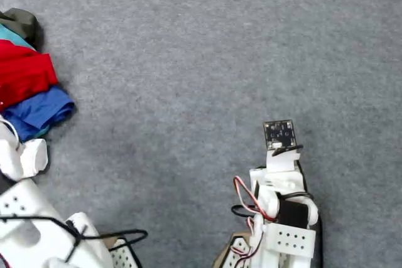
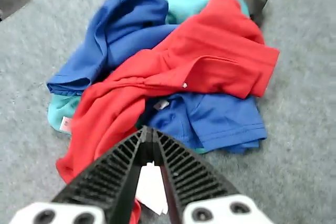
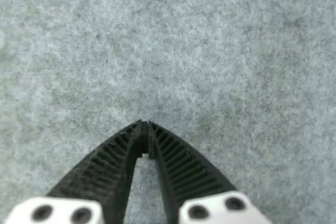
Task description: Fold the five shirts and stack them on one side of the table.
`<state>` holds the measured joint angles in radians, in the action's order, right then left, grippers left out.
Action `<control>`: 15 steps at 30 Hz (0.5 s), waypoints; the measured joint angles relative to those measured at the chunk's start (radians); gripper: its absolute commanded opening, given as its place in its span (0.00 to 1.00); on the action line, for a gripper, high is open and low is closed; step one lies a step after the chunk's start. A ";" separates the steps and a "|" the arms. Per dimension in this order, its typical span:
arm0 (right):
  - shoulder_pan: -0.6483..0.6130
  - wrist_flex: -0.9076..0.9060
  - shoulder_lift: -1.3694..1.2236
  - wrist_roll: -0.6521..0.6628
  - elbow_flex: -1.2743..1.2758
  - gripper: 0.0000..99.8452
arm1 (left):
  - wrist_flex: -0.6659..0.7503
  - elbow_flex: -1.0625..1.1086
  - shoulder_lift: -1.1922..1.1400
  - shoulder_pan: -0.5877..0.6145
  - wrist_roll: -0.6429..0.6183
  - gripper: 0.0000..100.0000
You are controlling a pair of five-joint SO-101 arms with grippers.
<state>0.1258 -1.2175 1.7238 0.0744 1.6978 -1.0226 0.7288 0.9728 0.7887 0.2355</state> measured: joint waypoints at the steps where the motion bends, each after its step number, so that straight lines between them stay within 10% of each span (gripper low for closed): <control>1: 0.000 0.000 0.000 0.000 0.000 0.01 | 0.000 -0.015 -0.037 0.000 0.000 0.02; 15: 0.000 0.000 0.000 0.000 0.000 0.01 | -0.129 -0.339 -0.502 -0.032 0.002 0.02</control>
<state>0.1258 -1.2175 1.7238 0.0744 1.6978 -1.1515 0.3897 0.4710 0.7564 0.2371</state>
